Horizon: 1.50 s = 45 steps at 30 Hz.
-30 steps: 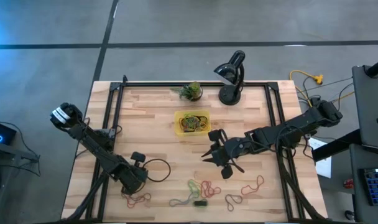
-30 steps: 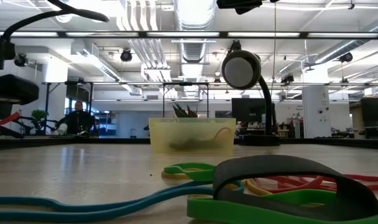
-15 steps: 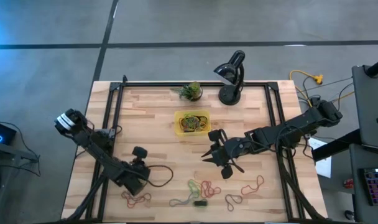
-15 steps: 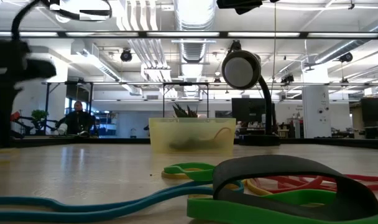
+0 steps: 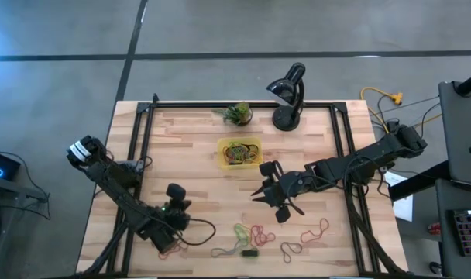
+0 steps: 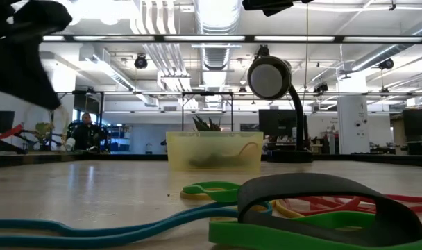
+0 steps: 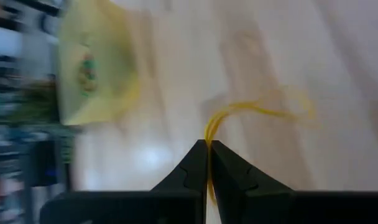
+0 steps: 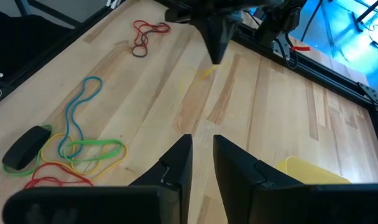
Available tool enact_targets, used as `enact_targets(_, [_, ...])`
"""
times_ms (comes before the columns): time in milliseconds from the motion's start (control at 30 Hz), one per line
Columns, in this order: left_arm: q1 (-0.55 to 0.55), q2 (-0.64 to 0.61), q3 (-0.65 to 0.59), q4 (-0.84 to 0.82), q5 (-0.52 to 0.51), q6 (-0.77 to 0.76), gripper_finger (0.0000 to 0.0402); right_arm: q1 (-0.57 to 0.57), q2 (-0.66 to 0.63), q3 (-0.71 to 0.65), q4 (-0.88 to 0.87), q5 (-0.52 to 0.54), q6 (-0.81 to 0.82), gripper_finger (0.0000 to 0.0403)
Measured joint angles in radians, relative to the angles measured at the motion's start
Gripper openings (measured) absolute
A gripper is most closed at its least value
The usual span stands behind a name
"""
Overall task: Pick and place rubber bands into bin
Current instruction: Put the yellow rubber band in the yellow bin
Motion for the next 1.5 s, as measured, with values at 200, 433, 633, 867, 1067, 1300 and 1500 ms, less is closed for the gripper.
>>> enact_targets(200, [0.001, 0.0, 0.018, 0.0, -0.227, 0.03, 0.0, 0.0, 0.0, 0.0, 0.0, 0.0, 0.0, 0.0059])
enact_targets(433, [0.027, -0.003, 0.046, 0.001, -0.45, 0.091, 0.0, 0.0, 0.0, 0.0, 0.0, 0.0, 0.0, 0.0059])
enact_targets(633, [0.107, -0.03, 0.053, 0.005, -0.551, 0.145, 0.0, 0.0, 0.0, 0.0, 0.0, 0.0, 0.0, 0.0059])
enact_targets(867, [0.252, -0.073, 0.045, 0.018, -0.557, 0.226, 0.0, 0.0, 0.0, 0.0, 0.0, 0.0, -0.001, 0.0058])
enact_targets(1067, [0.376, -0.081, 0.041, 0.144, -0.541, 0.404, 0.0, 0.0, 0.0, 0.0, 0.0, 0.0, -0.004, 0.0058])
enact_targets(1300, [0.495, -0.081, 0.04, 0.488, -0.338, 0.783, 0.0, 0.0, 0.0, 0.0, -0.005, 0.0, -0.003, 0.0059])
enact_targets(1500, [0.61, -0.082, 0.04, 0.688, -0.148, 1.011, 0.0, 0.0, 0.001, 0.0, -0.022, 0.0, 0.008, 0.0059])
